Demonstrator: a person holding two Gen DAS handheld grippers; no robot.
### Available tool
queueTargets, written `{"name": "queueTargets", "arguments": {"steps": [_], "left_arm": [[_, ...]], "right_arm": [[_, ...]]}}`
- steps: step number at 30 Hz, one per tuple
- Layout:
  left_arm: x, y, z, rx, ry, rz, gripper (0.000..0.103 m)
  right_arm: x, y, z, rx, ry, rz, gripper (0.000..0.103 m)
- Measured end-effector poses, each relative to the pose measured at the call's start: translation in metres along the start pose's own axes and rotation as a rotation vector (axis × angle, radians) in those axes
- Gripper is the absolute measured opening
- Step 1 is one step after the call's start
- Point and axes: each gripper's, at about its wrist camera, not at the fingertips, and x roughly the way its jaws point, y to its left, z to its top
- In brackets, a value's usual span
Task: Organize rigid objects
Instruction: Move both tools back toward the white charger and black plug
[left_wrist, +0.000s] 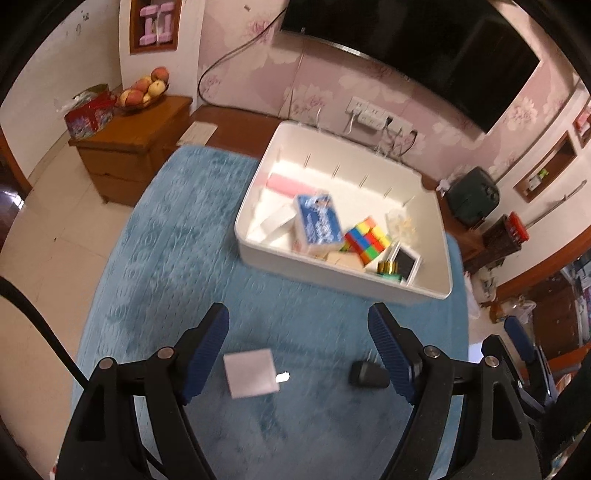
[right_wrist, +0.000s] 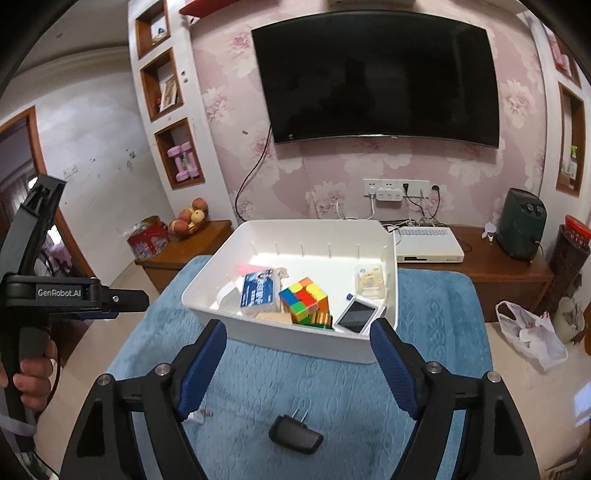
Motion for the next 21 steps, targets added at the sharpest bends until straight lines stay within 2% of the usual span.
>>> {"name": "queueTargets", "arguments": {"steps": [6,21], "left_arm": [[0.021,0.004,-0.018,0.010,0.103,0.068,0.081],[0.090,0.023,-0.046,-0.057,0.365,0.170,0.081]], "right_arm": [[0.013,0.009,-0.026,-0.023,0.041,0.019,0.081],[0.065,0.010,-0.096,-0.141,0.261,0.062,0.081]]}}
